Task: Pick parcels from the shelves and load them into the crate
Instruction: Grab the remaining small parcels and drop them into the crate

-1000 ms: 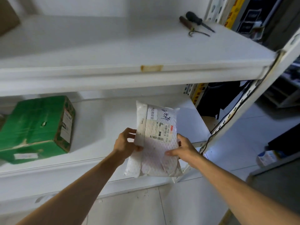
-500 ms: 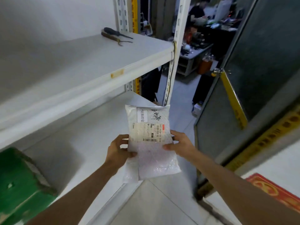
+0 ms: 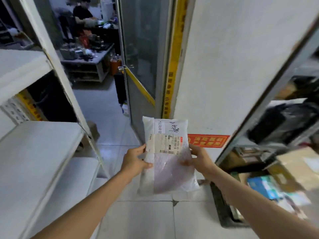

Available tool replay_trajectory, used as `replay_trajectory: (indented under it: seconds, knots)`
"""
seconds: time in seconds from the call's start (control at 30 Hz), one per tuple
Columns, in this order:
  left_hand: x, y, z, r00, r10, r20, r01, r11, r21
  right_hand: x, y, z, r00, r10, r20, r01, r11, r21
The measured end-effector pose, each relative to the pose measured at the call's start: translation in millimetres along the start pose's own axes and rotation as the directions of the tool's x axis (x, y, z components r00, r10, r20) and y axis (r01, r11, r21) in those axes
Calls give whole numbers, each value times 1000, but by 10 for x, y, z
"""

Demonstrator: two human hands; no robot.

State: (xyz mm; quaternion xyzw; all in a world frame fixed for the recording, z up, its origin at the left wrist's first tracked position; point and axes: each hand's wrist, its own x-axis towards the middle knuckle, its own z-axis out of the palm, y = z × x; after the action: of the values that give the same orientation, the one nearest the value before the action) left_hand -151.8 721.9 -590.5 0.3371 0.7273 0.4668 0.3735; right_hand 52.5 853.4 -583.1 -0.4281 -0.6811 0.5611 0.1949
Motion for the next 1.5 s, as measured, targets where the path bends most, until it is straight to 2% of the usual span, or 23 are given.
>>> replay_trajectory:
  seconds: [0.1, 0.2, 0.3, 0.4, 0.6, 0.77, 0.97, 1.17, 1.5]
  knots:
    - [87, 219, 589, 985, 17, 172, -22, 999, 24, -390, 241, -516, 985, 71, -156, -59, 995, 81]
    - [88, 421, 1203, 943, 45, 330, -57, 998, 27, -864, 476, -929, 941, 129, -313, -77, 982, 173]
    - [4, 596, 1817, 875, 100, 474, -149, 987, 66, -1365, 682, -1289, 868, 190, -458, -93, 970, 225]
    - [-109, 705, 2357, 801, 99, 590, -183, 980, 83, -1806, 878, -1566, 785, 247, -568, -99, 955, 279]
    - [-114, 1069, 3414, 664, 117, 739, -258, 963, 79, -2217, 1079, -2241, 630, 293, -719, -82, 946, 313]
    - [3, 1466, 4088, 607, 99, 789, -310, 943, 120, -2226, 1274, -2834, 578, 316, -753, -35, 931, 364]
    - [285, 1851, 4865, 596, 113, 795, -342, 932, 124, -2061, 1506, -3597, 570, 309, -761, -35, 935, 353]
    - [714, 2104, 5611, 567, 105, 817, -294, 952, 82, -1705, 1737, -4321, 595, 345, -726, -57, 919, 390]
    - [1796, 2496, 7053, 490, 20, 871, -272, 953, 131, -822, 2208, -5515, 490, 472, -733, -140, 872, 468]
